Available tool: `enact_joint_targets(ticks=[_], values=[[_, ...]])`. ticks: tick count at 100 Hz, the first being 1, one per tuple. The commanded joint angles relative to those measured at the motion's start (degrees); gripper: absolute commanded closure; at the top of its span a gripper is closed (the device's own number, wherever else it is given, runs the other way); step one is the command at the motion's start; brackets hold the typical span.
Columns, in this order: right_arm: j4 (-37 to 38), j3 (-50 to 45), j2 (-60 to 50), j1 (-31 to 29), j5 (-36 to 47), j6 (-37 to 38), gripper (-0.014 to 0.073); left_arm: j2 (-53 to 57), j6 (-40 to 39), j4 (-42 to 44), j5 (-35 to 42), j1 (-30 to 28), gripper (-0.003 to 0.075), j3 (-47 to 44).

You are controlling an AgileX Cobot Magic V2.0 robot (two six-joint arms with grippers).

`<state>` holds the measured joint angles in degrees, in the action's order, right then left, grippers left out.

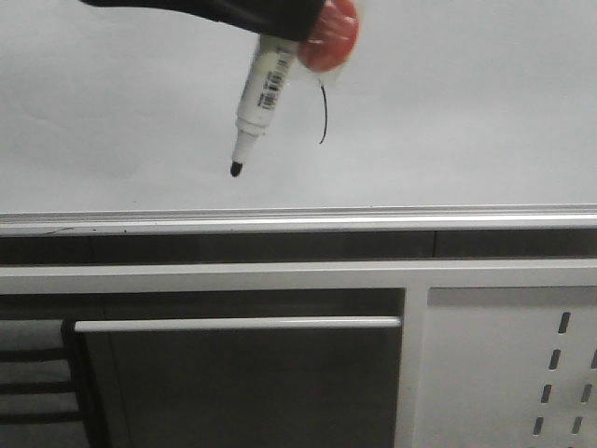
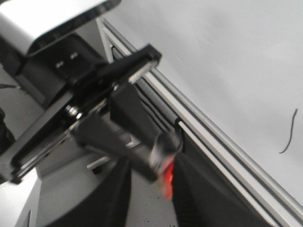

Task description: Write number 1 on whiteboard

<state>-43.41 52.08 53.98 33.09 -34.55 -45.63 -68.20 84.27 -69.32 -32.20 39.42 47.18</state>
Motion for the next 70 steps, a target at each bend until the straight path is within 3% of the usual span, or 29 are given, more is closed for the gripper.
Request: enact_joint_targets(ticks=[1,27,51,70], values=[[1.3,2.1,-1.0,-1.6,4.4,3.2,0.0333,2.8,-2.6,-2.5,6.0,-0.1,0.0741,1.0],[1.2,2.1,-2.7,-11.5,2.8,5.4,0.0333,7.3,-2.4,-10.3,27.9,-0.1,0.0741,-4.7],[0.7,2.1,-2.7,-11.8,2.6,5.4,0.0333,6.6,-2.4,-12.3,43.3,-0.1,0.0741,-4.6],[0.7,2.1,-2.7,-11.8,3.7,5.4,0.0333,4.2,-2.6,-10.9,46.1,-0.1,0.0741,-4.2]])
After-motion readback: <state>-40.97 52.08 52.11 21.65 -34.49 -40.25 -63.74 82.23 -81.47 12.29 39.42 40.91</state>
